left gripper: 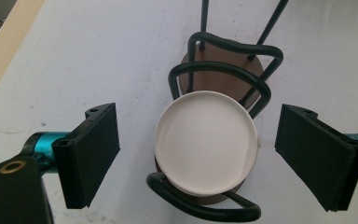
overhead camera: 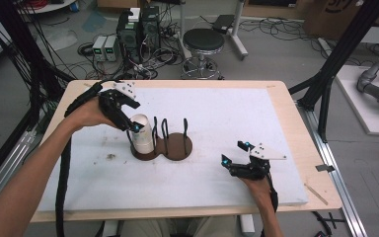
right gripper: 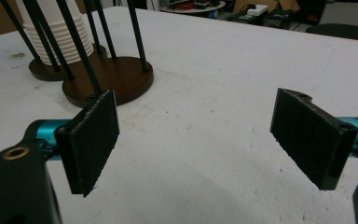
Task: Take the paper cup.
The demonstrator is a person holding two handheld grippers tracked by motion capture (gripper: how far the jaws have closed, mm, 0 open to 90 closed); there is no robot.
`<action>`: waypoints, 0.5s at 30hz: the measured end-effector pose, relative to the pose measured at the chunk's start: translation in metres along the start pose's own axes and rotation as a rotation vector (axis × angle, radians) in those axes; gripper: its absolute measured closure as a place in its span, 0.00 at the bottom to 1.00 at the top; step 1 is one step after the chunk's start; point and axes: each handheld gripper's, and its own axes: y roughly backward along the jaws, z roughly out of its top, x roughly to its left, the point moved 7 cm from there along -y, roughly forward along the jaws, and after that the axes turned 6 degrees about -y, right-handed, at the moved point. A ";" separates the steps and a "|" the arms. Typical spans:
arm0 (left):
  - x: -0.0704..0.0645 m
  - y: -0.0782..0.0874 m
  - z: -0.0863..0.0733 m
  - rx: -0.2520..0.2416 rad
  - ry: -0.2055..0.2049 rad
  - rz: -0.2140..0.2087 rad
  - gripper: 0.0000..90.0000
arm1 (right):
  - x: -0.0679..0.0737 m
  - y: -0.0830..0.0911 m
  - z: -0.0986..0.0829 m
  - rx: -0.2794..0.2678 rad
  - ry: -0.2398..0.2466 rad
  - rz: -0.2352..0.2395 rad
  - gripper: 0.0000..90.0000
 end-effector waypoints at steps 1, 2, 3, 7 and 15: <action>0.000 -0.002 -0.001 0.003 0.001 0.001 0.15 | 0.000 0.000 0.000 0.001 0.000 0.001 0.17; 0.000 -0.003 -0.001 0.007 0.002 0.000 0.15 | 0.000 0.000 0.000 0.000 0.001 0.002 0.18; 0.000 -0.004 -0.002 0.010 0.000 -0.001 0.15 | 0.000 0.000 0.000 0.001 0.001 0.002 0.17; 0.000 -0.007 -0.005 0.020 0.003 -0.007 0.16 | 0.000 0.000 0.000 0.000 0.003 0.002 0.17; -0.002 -0.012 -0.005 0.046 -0.016 -0.024 0.19 | 0.000 0.000 0.000 0.001 0.001 0.002 0.18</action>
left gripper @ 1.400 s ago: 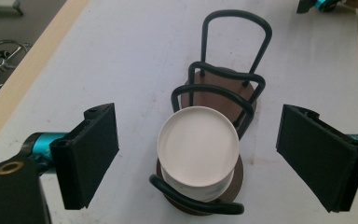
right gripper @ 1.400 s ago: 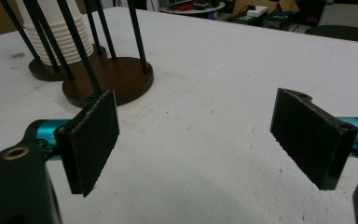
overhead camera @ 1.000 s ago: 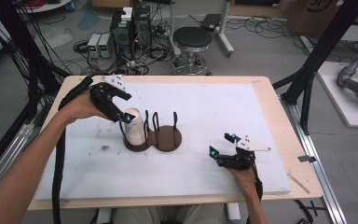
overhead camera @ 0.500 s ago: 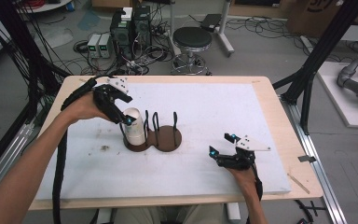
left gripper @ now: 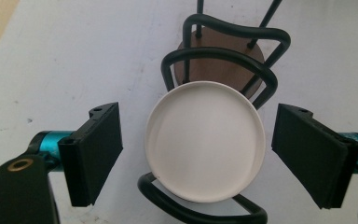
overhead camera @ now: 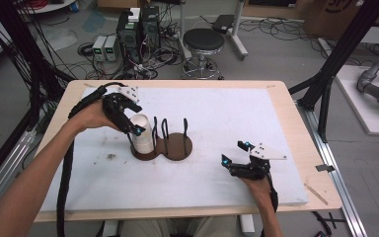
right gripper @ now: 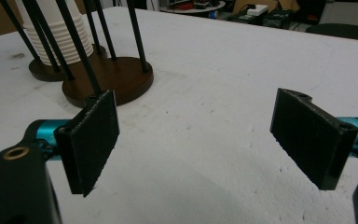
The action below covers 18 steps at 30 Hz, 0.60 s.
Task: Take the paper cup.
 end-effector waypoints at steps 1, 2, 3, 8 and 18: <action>0.000 -0.001 0.000 0.006 0.001 -0.002 0.19 | 0.000 0.000 0.000 -0.001 0.001 0.001 0.17; -0.001 -0.002 0.000 0.009 0.002 -0.004 0.19 | 0.000 0.000 0.000 -0.001 0.000 -0.001 0.18; -0.001 -0.002 -0.001 0.012 0.001 -0.002 0.19 | 0.000 0.000 0.000 -0.001 0.000 -0.001 0.17; 0.000 -0.003 -0.002 0.020 0.003 -0.002 0.19 | 0.000 0.000 0.000 -0.001 0.001 0.000 0.18; 0.000 -0.009 -0.004 0.062 0.001 0.005 0.23 | 0.000 0.000 0.000 0.000 -0.001 -0.002 0.17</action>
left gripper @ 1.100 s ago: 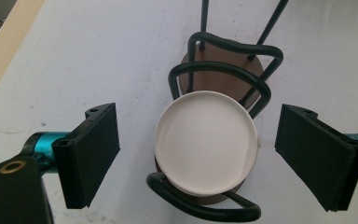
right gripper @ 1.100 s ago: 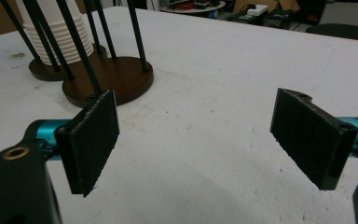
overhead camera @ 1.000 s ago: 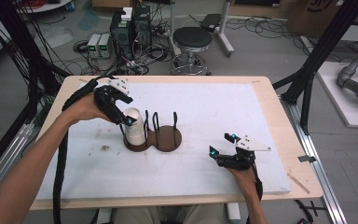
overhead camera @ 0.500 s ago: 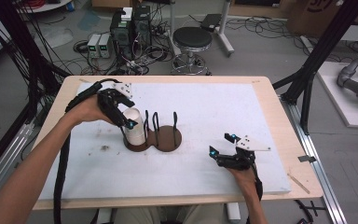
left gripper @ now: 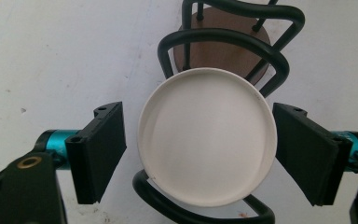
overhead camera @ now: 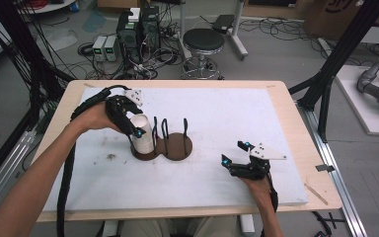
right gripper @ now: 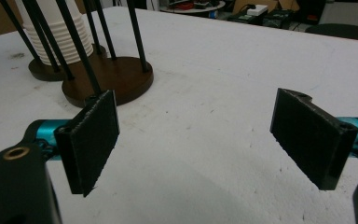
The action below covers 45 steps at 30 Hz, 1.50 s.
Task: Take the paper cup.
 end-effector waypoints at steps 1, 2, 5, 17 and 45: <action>0.001 0.000 0.000 0.006 -0.001 0.006 0.24 | 0.000 0.000 0.000 0.000 0.000 0.000 0.18; 0.001 0.000 0.000 0.006 -0.001 0.006 0.25 | 0.000 0.000 0.000 0.000 0.000 0.000 0.18; 0.000 -0.001 -0.001 0.012 -0.004 -0.008 0.31 | 0.000 0.000 0.000 0.000 0.004 0.000 0.18; -0.002 0.000 0.000 0.014 0.001 -0.005 0.36 | -0.001 -0.001 0.000 0.001 0.010 -0.002 0.17; -0.002 0.013 0.004 -0.026 0.030 0.001 0.37 | 0.000 -0.001 0.000 0.010 0.005 -0.001 0.18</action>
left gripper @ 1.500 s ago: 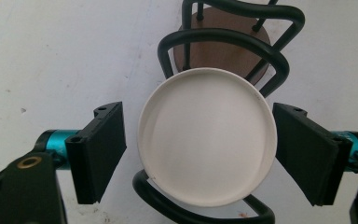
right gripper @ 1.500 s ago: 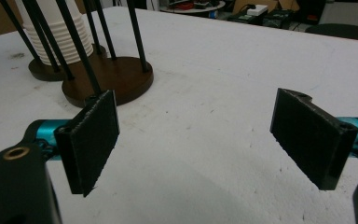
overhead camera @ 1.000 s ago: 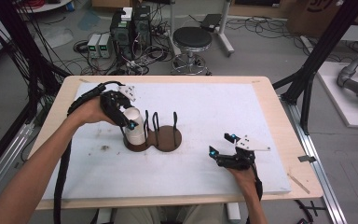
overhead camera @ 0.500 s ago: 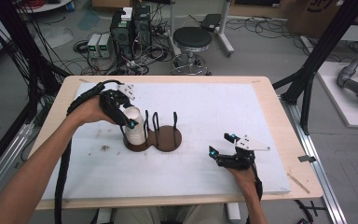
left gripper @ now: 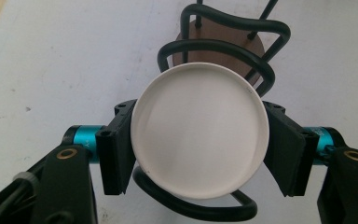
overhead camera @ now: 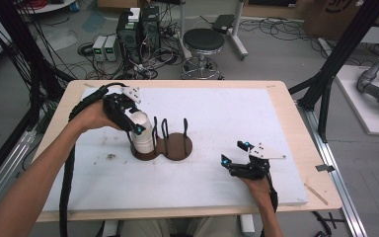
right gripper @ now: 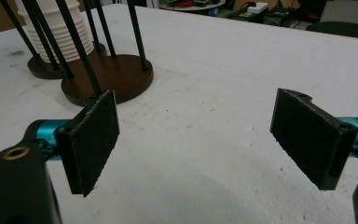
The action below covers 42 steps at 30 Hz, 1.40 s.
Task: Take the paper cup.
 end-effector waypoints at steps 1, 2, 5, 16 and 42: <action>0.000 0.001 0.000 0.000 0.000 0.000 0.38 | 0.000 0.000 0.000 0.000 -0.001 -0.001 0.18; 0.001 0.002 0.001 0.004 -0.003 0.000 0.38 | 0.000 0.000 0.000 0.000 0.000 -0.001 0.18; 0.001 0.005 0.003 0.001 -0.005 0.000 0.37 | 0.000 0.000 0.000 -0.001 0.000 -0.001 0.18; 0.002 0.023 0.019 0.006 -0.026 0.026 0.37 | 0.000 0.000 0.000 0.000 -0.001 0.001 0.18; -0.002 0.073 0.044 -0.046 -0.048 0.095 0.38 | 0.001 0.000 0.000 -0.001 0.001 -0.002 0.18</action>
